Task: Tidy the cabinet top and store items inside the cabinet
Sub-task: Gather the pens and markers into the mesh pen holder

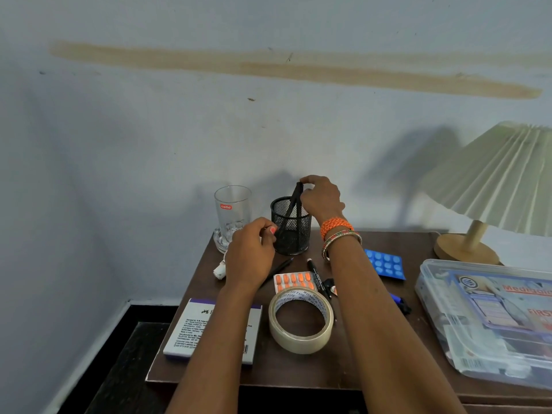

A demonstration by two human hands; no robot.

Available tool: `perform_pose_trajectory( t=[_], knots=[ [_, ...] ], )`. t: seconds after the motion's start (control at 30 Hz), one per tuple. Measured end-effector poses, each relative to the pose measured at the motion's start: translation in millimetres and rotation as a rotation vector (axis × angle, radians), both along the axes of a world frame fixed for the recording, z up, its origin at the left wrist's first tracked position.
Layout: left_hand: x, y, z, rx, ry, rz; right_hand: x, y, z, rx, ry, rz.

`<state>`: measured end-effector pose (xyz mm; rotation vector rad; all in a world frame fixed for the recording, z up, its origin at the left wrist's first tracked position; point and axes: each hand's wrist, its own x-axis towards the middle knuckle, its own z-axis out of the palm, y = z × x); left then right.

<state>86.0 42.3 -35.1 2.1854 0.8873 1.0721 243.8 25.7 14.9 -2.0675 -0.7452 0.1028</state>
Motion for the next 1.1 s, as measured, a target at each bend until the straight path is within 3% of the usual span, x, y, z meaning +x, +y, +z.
perform_pose_trajectory(
  t=[0.43, 0.6, 0.83, 0.93, 1.1],
  knots=[
    [-4, -2, 3, -0.006, -0.002, 0.023, 1, -3, -12, -0.04, 0.128, 0.087],
    [-2, -5, 9, 0.02, -0.024, 0.025, -1, -10, 9, 0.058, -0.035, -0.001],
    [-5, -15, 31, 0.067, -0.04, -0.034, -9, -54, 84, 0.304, -0.217, 0.023],
    [-8, -23, 34, 0.049, 0.01, -0.059, -18, -75, 87, 0.277, -0.213, 0.044],
    [-15, -42, 33, 0.065, 0.11, -0.073, -41, -92, 34, 0.093, -0.115, 0.029]
  ],
)
